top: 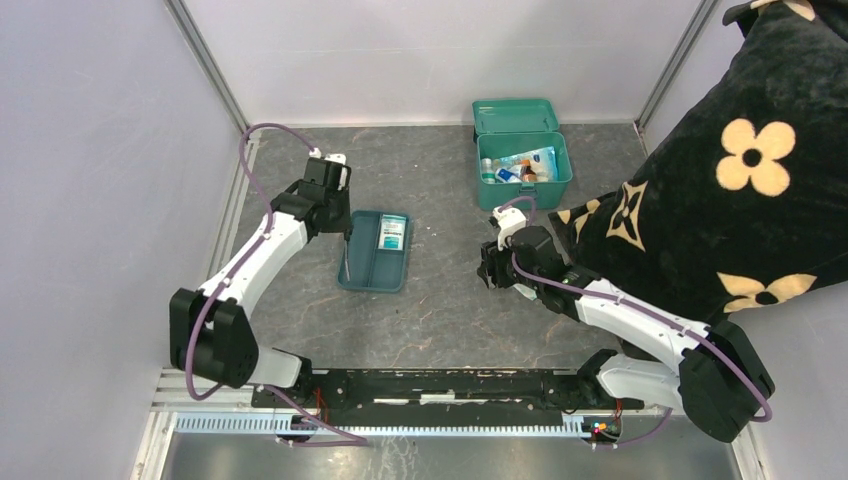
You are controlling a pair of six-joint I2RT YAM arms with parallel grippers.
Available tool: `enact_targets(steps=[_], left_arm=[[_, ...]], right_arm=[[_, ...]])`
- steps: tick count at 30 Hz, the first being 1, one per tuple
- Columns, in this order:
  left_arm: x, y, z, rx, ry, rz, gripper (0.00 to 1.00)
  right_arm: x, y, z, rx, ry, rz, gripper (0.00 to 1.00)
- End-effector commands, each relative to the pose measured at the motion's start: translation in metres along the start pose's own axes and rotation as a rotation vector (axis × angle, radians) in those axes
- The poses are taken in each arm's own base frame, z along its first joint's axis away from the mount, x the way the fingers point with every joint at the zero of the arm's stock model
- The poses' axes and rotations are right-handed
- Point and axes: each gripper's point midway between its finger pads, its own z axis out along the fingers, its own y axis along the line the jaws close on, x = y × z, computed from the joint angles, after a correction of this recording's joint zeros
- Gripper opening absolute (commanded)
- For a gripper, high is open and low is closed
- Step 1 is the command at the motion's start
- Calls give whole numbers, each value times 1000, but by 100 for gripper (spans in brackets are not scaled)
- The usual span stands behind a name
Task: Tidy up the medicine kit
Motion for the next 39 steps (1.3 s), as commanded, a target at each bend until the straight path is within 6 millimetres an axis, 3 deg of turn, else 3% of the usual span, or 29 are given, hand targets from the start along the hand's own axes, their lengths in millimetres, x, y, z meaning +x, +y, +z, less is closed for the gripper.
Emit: enact_targets(steps=[1,11,19,39], left_arm=[[-18,-20,9,143,-25,88,2],[-32,-33,38,174,-2,120,2],[-20,-37,63,168,75,107,2],[11,-50,88,241,163,114,2]], right_arm=[[-14,2,-1,-9,-33,-26,55],[-4,-4,-3,7,-42,-18,56],[-4,-8,-5,23,-48,-28,57],[5,-16,-7,37,-42,-24,58]])
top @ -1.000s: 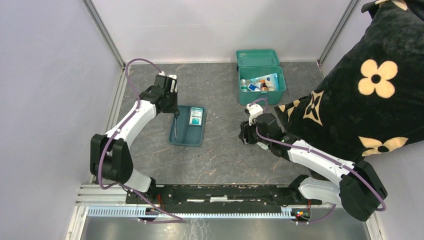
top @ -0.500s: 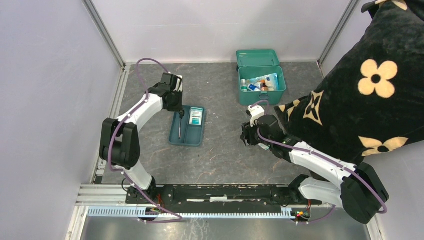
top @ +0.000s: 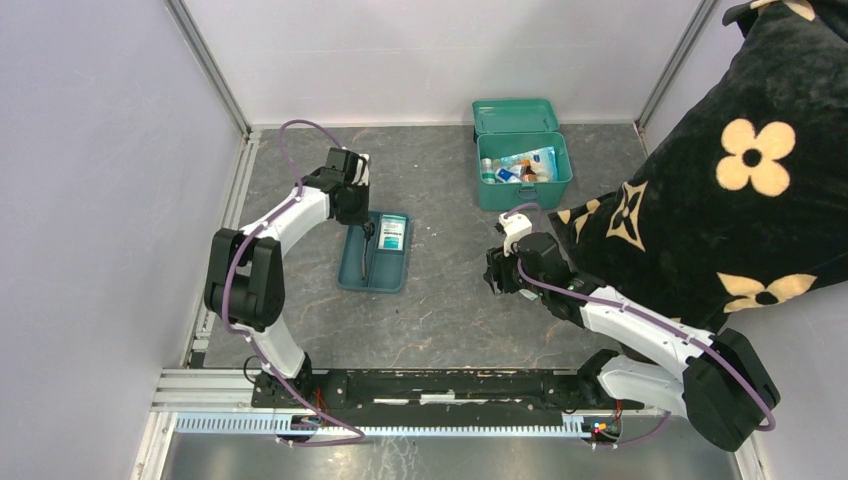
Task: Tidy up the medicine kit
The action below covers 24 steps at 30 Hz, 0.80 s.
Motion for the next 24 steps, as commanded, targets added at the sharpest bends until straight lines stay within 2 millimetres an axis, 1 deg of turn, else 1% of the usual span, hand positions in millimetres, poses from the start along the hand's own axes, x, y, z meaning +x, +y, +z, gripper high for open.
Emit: enact_targets(steps=[1,6,10,14,18,21,24], left_arm=[[-4,-6,6,49,-8,38,2],[1,-6,7,52,11,42,2],[8,-2,13,32,51,40,3],[8,6,12,-16,54,29,16],[5,11,7,-51,38,25,34],[1,21,0,-107,15,20,42],[-7,24,-12,-134,-24,15,49]], right_arm=[[-11,-4,-2,11,-51,-7,58],[-12,-4,-1,8,-49,-5,58],[-12,-4,-1,10,-44,-8,58],[-13,-5,-1,16,-43,-12,58],[-12,-6,-1,17,-36,-13,59],[-13,-6,-1,18,-37,-17,59],[-14,-8,-2,28,-35,-21,59]])
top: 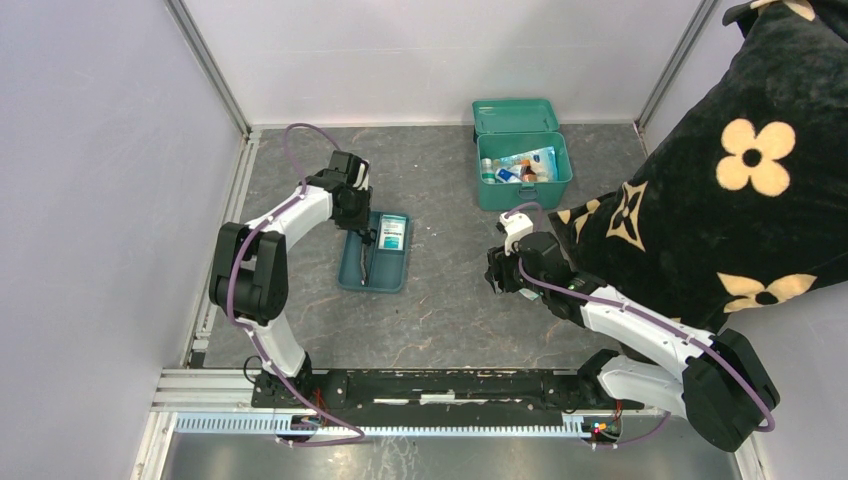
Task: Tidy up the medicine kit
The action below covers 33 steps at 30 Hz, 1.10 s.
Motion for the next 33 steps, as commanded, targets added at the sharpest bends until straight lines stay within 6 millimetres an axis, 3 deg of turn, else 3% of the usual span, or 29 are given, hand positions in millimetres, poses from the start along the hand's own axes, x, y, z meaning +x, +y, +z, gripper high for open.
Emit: enact_targets(steps=[1,7,11,14,24,33], left_arm=[[-23,11,-29,-62,-103,8,51],[-27,15,-57,-76,-213,-84,74],[2,15,-55,-76,-191,-223,95],[21,17,-47,-87,-162,-293,99],[48,15,-28,-101,-81,-404,93],[74,7,-8,-53,-17,-408,61]], right_arm=[[-13,-4,-1,22,-32,-12,59],[-12,-7,-2,35,-28,-15,59],[-9,-9,-2,43,-24,-10,59],[-8,-7,-1,35,-20,-11,59],[-8,-9,-1,43,-19,-14,59],[-16,-19,-7,103,-57,17,59]])
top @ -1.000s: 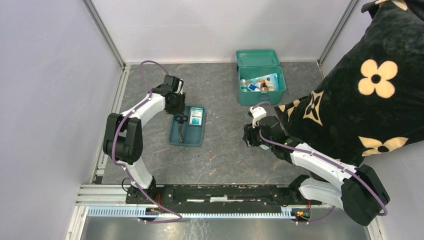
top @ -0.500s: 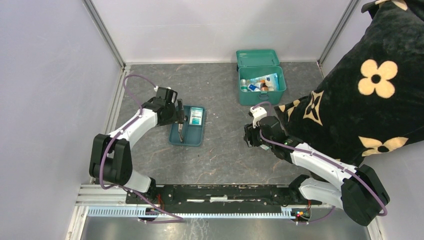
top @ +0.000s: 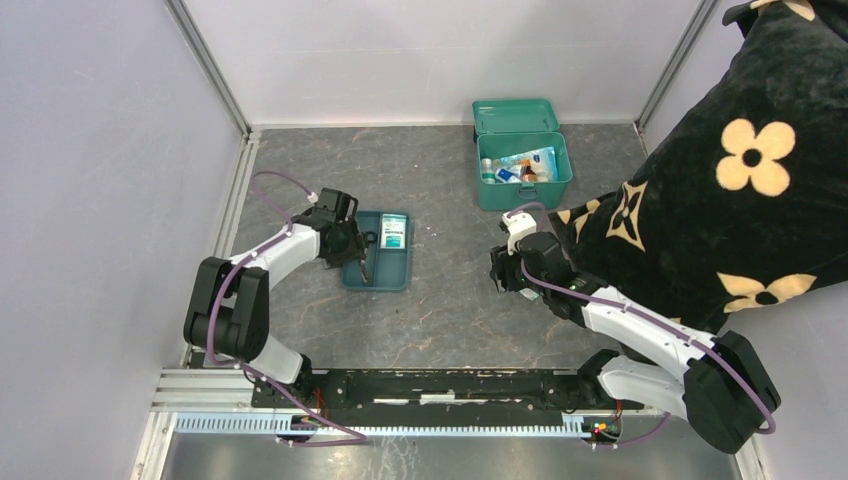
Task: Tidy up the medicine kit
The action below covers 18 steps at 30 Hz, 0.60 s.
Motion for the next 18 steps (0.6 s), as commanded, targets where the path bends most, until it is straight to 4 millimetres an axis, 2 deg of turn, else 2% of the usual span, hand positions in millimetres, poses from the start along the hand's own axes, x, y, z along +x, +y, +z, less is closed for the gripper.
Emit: enact_targets(steps=[1,11,18], left_arm=[[3,-7,7,36,-1,-53,58],[-1,-10,2,54,-22,-69,20],[1,-13,4,72,-16,-80,2]], right_arm=[[-18,-8,-5,47,-61,24,59],[-17,-9,-6,57,-60,45,59],[-14,-34,-12,195,-25,53,59]])
